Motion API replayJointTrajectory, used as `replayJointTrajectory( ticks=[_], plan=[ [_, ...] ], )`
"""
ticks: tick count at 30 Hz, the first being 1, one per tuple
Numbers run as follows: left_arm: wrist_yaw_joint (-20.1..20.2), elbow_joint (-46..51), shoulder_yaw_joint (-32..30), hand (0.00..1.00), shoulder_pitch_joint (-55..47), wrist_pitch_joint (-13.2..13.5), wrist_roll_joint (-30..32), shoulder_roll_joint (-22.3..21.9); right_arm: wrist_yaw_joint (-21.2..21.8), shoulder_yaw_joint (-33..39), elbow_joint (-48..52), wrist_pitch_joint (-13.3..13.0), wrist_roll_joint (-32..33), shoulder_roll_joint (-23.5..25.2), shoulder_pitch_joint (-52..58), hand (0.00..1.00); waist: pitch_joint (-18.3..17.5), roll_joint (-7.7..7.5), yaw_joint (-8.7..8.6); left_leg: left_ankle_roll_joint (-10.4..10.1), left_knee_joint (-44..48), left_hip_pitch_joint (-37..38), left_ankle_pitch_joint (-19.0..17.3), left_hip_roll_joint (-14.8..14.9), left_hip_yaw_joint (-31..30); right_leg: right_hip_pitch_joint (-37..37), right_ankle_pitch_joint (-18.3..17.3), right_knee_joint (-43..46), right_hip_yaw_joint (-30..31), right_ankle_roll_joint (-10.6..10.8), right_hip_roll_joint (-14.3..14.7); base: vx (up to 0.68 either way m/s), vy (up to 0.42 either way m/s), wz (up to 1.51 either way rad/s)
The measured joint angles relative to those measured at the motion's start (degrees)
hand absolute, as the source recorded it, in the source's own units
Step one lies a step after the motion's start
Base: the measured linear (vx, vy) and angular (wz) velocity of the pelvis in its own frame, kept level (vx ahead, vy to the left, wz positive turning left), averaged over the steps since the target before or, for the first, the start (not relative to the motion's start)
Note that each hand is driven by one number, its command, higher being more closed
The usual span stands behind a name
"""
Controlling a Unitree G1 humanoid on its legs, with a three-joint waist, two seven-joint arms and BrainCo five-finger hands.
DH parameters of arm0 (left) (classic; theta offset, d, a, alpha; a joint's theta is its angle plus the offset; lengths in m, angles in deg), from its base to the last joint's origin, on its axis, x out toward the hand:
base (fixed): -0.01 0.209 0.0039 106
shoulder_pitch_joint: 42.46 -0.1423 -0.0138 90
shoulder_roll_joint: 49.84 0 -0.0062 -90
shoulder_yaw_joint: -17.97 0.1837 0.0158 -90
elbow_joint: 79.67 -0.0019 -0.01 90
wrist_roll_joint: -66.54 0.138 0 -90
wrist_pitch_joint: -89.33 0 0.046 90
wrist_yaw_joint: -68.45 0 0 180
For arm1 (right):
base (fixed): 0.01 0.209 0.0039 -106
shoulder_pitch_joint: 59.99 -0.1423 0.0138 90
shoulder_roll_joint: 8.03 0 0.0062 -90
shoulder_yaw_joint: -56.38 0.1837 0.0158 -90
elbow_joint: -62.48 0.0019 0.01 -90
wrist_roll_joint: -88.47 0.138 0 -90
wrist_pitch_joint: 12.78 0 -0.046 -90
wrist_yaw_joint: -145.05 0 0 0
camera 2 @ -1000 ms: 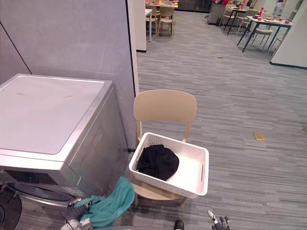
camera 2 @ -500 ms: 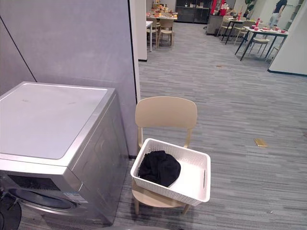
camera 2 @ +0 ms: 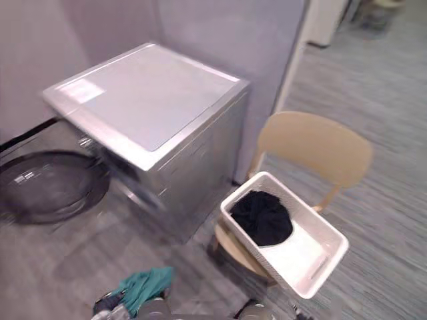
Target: Pick up the laundry basket with both hands and put the clothes into the washing machine.
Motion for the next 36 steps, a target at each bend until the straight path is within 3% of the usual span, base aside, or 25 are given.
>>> replayJointTrajectory(
  ticks=[3,4,6,7,10,11,14,18,19,20,21,22,23,24,25,26,28,29,30,31,32,33,34,36],
  plan=[
    [-0.1,0.2,1.8,1.0,-0.3,0.2,0.0,-0.2,-0.3,0.1,-0.3,-0.2,0.8,-0.2,-1.6,0.0,-0.6,0.7,-0.03,-1.2,9.0,2.7,-0.8,2.8,-1.0,1.3,1.2,0.0,-3.6,0.8,-0.8,-0.08,0.04,0.74],
    [-0.1,0.2,2.9,1.0,-0.4,0.4,-0.1,-0.1,-0.4,0.4,-0.7,-0.3,1.5,-0.5,-2.0,0.0,-0.7,1.24,-0.15,-2.6,10.3,4.0,-1.1,3.9,-2.0,1.2,1.9,0.0,-4.0,1.5,-0.6,-0.04,0.171,0.32],
    [0.2,-0.5,5.2,1.0,-0.6,0.3,-0.1,0.0,-0.5,0.7,-1.2,-0.1,2.2,-1.3,-2.3,0.0,-2.0,3.44,-0.52,-10.1,-1.7,9.6,1.6,3.5,-2.4,0.7,3.7,-0.1,-5.1,2.7,0.3,0.0,0.328,0.47],
    [0.2,-0.7,6.7,1.0,-0.1,0.4,-0.1,0.5,-0.5,1.1,-3.1,0.1,2.9,-1.5,-2.6,0.0,-2.4,3.51,-2.03,-11.7,-7.4,10.8,0.3,2.0,-3.1,0.8,5.3,-0.6,-6.1,3.5,0.1,0.0,0.328,0.66],
    [0.2,-2.3,11.6,1.0,1.6,0.3,0.0,4.1,-0.5,0.4,-4.8,1.1,3.7,2.0,-3.4,0.0,-2.4,0.15,-1.76,-11.5,-9.8,10.5,0.2,-2.9,-5.3,1.4,8.7,-2.8,-6.9,3.6,-3.6,-0.06,0.297,0.55],
    [0.2,-2.3,12.6,1.0,1.5,0.3,0.0,4.9,-0.4,0.2,-4.8,1.3,3.8,2.5,-3.2,0.0,-2.7,-0.28,-1.77,-11.1,-9.8,10.5,0.1,-4.0,-5.8,2.2,9.4,-3.6,-6.8,3.9,-4.3,-0.07,0.247,0.41],
    [0.2,-2.3,13.5,1.0,1.3,0.7,0.0,5.6,-0.5,-0.4,-4.4,1.4,3.8,2.0,-3.2,0.0,-3.1,0.24,-1.32,-9.4,-9.7,9.2,-0.6,-6.9,-7.1,2.9,11.6,-5.5,-7.3,5.3,-6.6,-0.07,0.127,0.24],
    [0.3,-2.5,14.7,1.0,1.2,0.7,0.0,5.0,-0.7,-1.6,-4.4,1.4,3.7,-0.6,-2.8,0.0,-3.6,1.22,-0.35,-6.9,-5.9,3.8,-2.1,-10.4,-10.4,2.0,12.1,-4.1,-9.7,4.5,-10.6,-0.06,0.115,0.45],
    [0.3,-2.8,14.9,1.0,1.2,0.7,0.0,4.9,-0.9,-1.3,-4.3,1.4,3.7,-1.0,-2.5,0.0,-3.7,1.6,-0.32,-6.1,-4.4,2.3,-2.6,-11.4,-12.4,2.6,12.4,-3.0,-10.2,2.5,-11.7,-0.02,0.148,0.9],
    [0.3,-3.6,15.1,1.0,1.2,1.0,0.1,4.9,-1.3,-1.1,-4.3,1.4,3.7,-0.8,-2.1,0.0,-3.7,1.72,-0.35,-5.8,-3.9,2.1,-2.8,-11.9,-14.3,3.4,13.6,-1.9,-8.1,-2.0,-12.2,0.0,0.126,0.92],
    [0.3,-4.0,15.1,1.0,1.1,1.1,0.2,5.1,-1.3,-1.2,-3.9,1.5,3.7,-0.8,-1.7,0.0,-3.7,1.73,-0.19,-5.7,-3.7,2.2,-2.9,-12.0,-15.0,3.7,14.6,-1.3,-5.9,-3.8,-12.2,0.04,0.161,0.83],
    [0.3,-4.2,15.2,1.0,0.4,1.0,0.2,5.4,-1.3,-1.7,-1.6,1.5,3.8,0.1,-1.2,0.0,-3.7,1.5,-0.05,-5.2,-3.5,2.8,-3.1,-12.0,-16.2,3.1,17.3,0.6,1.1,-7.5,-12.2,0.08,0.221,0.54],
    [0.3,-4.2,15.5,1.0,-1.0,1.0,0.2,5.7,-1.2,-2.0,0.5,1.3,3.8,1.1,-1.1,0.0,-3.9,1.45,0.04,-4.7,-2.9,3.6,-3.4,-12.0,-17.6,0.7,18.9,4.3,9.9,-9.5,-11.8,0.12,0.213,0.51],
    [0.2,-4.3,15.5,1.0,-1.5,1.0,0.2,6.6,-0.9,-2.5,1.1,1.0,4.0,3.2,-1.5,0.0,-3.6,0.96,0.1,-3.9,-2.1,3.1,-4.2,-11.4,-19.0,-1.6,13.7,8.2,18.8,-7.5,-8.7,0.11,0.129,0.42],
    [0.2,-4.3,15.3,1.0,-1.5,1.0,0.2,7.4,-0.5,-2.9,1.3,1.0,4.4,4.6,-1.7,0.0,-3.7,0.06,0.07,-4.0,-1.7,2.6,-4.2,-11.3,-20.1,-2.4,9.3,10.1,22.4,-5.3,-5.9,0.11,-0.026,0.69],
    [0.1,-4.8,14.7,1.0,-0.6,0.9,0.2,8.0,0.0,-4.2,1.8,0.9,5.2,6.8,-1.6,0.0,-3.6,-1.89,0.01,-3.9,-1.6,2.1,-4.3,-11.2,-22.7,-2.3,0.3,12.5,25.4,-5.2,-0.7,0.06,-0.049,0.56],
    [0.3,-4.6,14.6,1.0,-0.6,0.9,0.2,7.0,0.1,-4.4,1.9,0.7,5.6,7.8,-1.7,0.0,-3.8,-2.5,0.08,-4.6,0.3,0.8,-4.7,-11.9,-23.6,0.1,-1.1,10.3,26.5,-4.0,1.3,0.04,-0.017,0.46],
    [0.4,-4.4,14.1,1.0,-0.2,0.8,0.1,6.3,0.1,-4.4,2.0,0.7,5.6,7.8,-1.8,0.0,-3.7,-3.45,0.18,-4.5,1.1,0.5,-4.8,-12.6,-23.6,0.2,-1.3,10.9,27.1,-3.2,0.7,0.04,0.015,0.43],
    [0.4,-3.7,13.8,1.0,0.8,0.8,0.5,5.1,0.0,-3.9,2.9,0.3,5.8,7.6,-1.7,0.0,-2.6,-2.51,0.28,-4.1,0.9,1.5,-4.8,-13.2,-24.3,-2.3,-0.8,17.5,28.2,-3.8,-0.4,0.02,0.0,0.5],
    [0.4,-3.7,13.7,1.0,1.3,0.8,0.5,4.6,0.0,-3.8,4.6,-0.5,6.2,7.7,-0.7,0.0,-1.7,-0.57,-0.28,-4.0,0.3,2.4,-4.8,-12.8,-26.1,-4.7,-4.5,22.1,30.2,0.3,0.3,0.01,-0.052,0.52],
    [0.4,-3.7,13.4,1.0,1.6,0.8,0.5,4.6,0.1,-3.9,5.1,-0.6,6.2,7.6,-0.3,0.0,-1.9,-0.42,-0.3,-4.0,-0.3,2.6,-4.8,-11.8,-26.9,-5.3,-7.1,21.2,31.3,1.8,2.8,0.0,-0.214,0.71],
    [0.4,-3.9,12.8,1.0,3.1,0.8,0.5,4.5,0.0,-4.3,4.7,-0.4,6.3,7.7,0.3,0.0,-2.3,-1.67,-0.23,-4.7,-1.0,1.8,-4.4,-12.5,-28.1,-6.3,-10.4,15.7,35.2,1.7,9.1,0.0,-0.249,0.63],
    [0.5,-3.9,12.8,1.0,3.3,0.9,0.5,4.4,0.0,-4.2,4.0,-0.4,6.5,7.8,0.8,0.0,-2.6,-3.07,-0.28,-4.8,-1.0,1.5,-4.4,-14.1,-28.7,-6.1,-12.1,12.7,35.7,0.7,10.0,0.02,-0.276,0.83],
    [1.7,-4.8,12.7,1.0,4.9,0.7,0.6,2.4,-0.4,-1.4,3.7,-0.4,7.3,8.1,2.9,0.0,-3.4,-2.84,-0.47,-5.0,-0.8,1.5,-2.9,-14.8,-28.4,-3.6,-13.4,9.8,31.7,2.0,8.9,0.07,-0.115,0.77]
  ],
)
